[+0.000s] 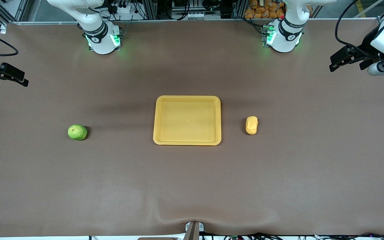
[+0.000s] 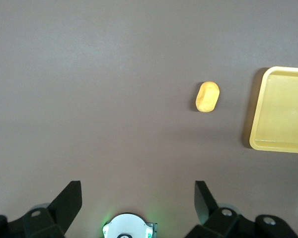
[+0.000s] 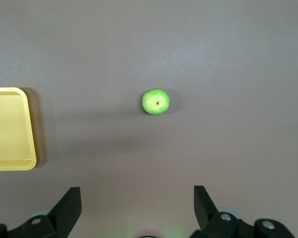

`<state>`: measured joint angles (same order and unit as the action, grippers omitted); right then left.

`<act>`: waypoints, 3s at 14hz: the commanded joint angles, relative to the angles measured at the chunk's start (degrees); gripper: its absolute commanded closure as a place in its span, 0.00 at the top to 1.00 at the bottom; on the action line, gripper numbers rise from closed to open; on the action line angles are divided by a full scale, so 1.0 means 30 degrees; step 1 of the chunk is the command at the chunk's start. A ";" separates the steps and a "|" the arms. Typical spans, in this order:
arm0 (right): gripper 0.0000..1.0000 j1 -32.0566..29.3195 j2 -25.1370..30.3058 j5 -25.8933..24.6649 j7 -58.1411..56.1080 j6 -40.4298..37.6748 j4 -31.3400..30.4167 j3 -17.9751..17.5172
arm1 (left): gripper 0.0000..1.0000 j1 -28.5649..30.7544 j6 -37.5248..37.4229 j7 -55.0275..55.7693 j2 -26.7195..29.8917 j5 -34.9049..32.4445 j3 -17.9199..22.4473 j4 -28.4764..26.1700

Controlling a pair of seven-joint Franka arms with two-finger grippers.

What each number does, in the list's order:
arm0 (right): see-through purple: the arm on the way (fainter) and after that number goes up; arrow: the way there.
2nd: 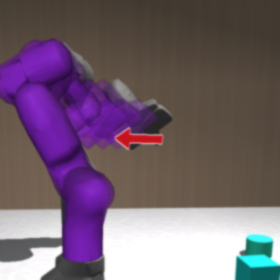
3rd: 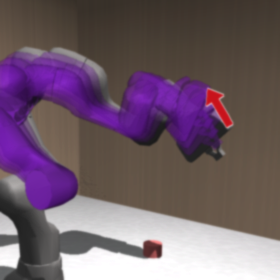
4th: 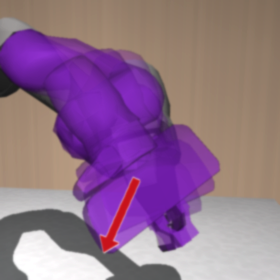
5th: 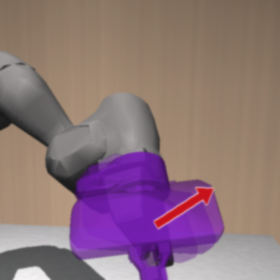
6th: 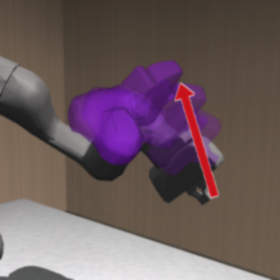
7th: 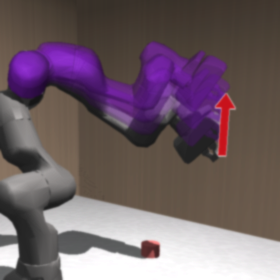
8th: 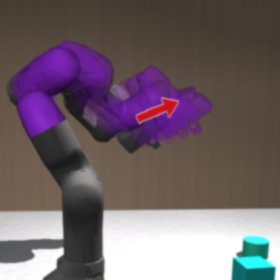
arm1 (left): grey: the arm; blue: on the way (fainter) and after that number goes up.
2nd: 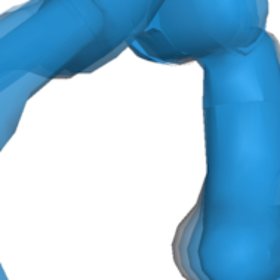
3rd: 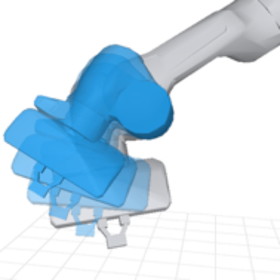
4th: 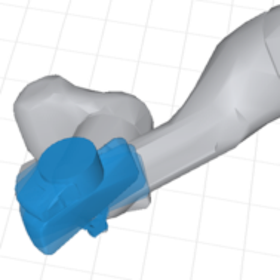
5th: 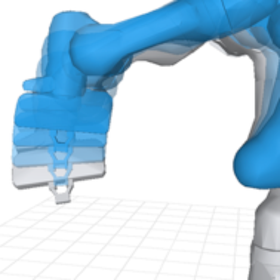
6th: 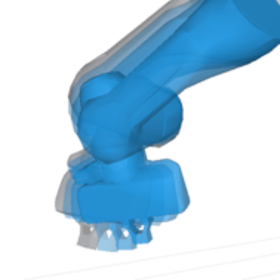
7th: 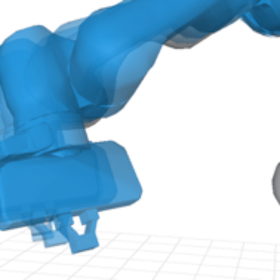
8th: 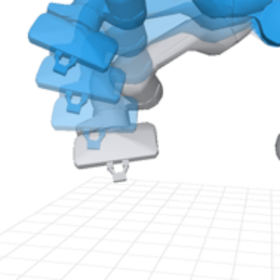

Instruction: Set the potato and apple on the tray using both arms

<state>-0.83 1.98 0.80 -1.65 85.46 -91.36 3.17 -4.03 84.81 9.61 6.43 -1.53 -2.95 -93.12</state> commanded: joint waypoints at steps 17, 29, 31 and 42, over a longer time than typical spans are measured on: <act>1.00 -0.0515 -0.0747 -0.0294 -0.0182 0.0135 0.0044 -0.0119 | 1.00 -0.0090 0.0058 -0.0393 -0.1291 0.0364 -0.0070 0.0311; 1.00 -0.0955 -0.1011 -0.0148 -0.0387 0.0253 -0.0220 -0.0119 | 1.00 -0.0296 0.4859 -0.0099 -0.1352 0.0364 -0.1094 -0.3906; 1.00 -0.0897 -0.1070 -0.0148 -0.0387 0.0428 -0.0220 -0.0119 | 1.00 -0.0296 0.6264 -0.0099 -0.1352 0.0364 -0.1387 -0.4931; 1.00 -0.0779 -0.1246 -0.0119 -0.0387 0.1424 -0.0892 -0.0178 | 1.00 -0.0325 1.1571 0.1043 -0.3165 0.0189 -0.2970 -0.7601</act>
<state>-2.87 -2.12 0.76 -2.18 88.81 -93.06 3.17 -5.06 117.50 11.75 -2.32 -1.42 -11.21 -115.12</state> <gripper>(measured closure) 0.000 0.000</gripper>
